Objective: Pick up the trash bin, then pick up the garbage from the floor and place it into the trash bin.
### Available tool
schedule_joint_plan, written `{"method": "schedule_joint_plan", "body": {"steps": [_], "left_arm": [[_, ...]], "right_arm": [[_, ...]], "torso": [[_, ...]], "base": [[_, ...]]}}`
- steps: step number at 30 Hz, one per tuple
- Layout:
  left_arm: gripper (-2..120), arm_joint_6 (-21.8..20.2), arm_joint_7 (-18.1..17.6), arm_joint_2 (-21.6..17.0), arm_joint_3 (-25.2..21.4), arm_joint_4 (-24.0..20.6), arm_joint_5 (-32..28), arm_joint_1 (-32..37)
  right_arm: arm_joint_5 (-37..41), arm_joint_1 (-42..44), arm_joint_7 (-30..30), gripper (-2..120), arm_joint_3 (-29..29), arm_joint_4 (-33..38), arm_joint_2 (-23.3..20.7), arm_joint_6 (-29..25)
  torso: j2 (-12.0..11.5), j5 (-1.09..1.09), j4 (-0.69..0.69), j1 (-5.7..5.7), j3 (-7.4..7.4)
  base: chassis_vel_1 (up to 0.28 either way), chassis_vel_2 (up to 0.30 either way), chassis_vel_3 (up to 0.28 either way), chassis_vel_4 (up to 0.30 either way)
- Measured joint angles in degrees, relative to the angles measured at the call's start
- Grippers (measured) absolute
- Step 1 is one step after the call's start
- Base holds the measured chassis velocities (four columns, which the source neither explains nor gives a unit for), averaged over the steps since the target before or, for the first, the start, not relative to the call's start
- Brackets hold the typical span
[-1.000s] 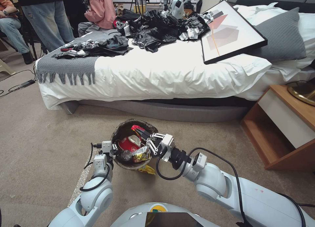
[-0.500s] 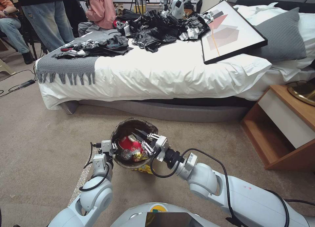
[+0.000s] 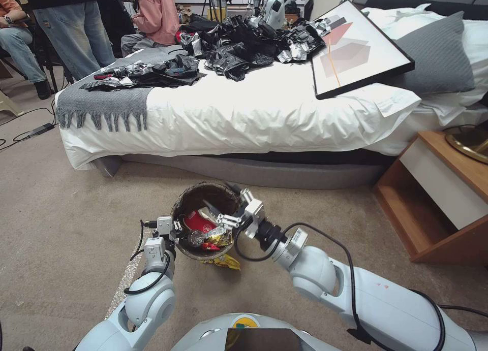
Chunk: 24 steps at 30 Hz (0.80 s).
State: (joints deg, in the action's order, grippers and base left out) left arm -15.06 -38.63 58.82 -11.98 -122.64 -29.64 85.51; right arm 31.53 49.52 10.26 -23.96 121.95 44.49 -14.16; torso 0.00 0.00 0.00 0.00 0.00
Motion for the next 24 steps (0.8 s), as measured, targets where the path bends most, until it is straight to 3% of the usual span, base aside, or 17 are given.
{"method": "schedule_joint_plan", "body": {"steps": [5,9,11,16,24], "left_arm": [[0,0.5,-0.1,0.2,-0.3,0.2,0.3,0.1],[0,0.7,-0.1,0.2,-0.4,0.3,0.4,0.3],[0,0.9,-0.1,0.2,-0.5,0.3,0.7,0.5],[0,1.2,0.2,-0.3,-1.2,0.4,0.8,0.9],[0,1.5,0.2,-0.3,-1.8,0.9,0.9,0.6]], "right_arm": [[2.0,2.5,6.6,98,7.8,2.1,0.0,3.2],[2.4,4.4,9.9,100,12.2,2.1,-0.1,5.4],[4.2,7.4,12.7,100,17.8,2.2,-0.2,8.6],[6.5,14.1,13.1,100,26.7,2.2,-1.1,11.1],[1.9,21.2,13.6,100,32.5,1.0,1.0,12.5]], "torso": [[0.0,0.00,0.00,0.00,0.00],[0.0,0.00,0.00,0.00,0.00],[0.0,0.01,0.00,0.00,0.00],[0.0,0.01,-0.01,0.00,0.00],[0.0,0.00,0.00,0.00,-0.01]], "base": [[0.000,0.000,0.000,0.000],[0.000,0.000,0.000,0.000],[0.000,0.000,0.000,0.000],[0.000,0.000,0.000,0.000],[0.000,0.000,0.000,0.000]]}}
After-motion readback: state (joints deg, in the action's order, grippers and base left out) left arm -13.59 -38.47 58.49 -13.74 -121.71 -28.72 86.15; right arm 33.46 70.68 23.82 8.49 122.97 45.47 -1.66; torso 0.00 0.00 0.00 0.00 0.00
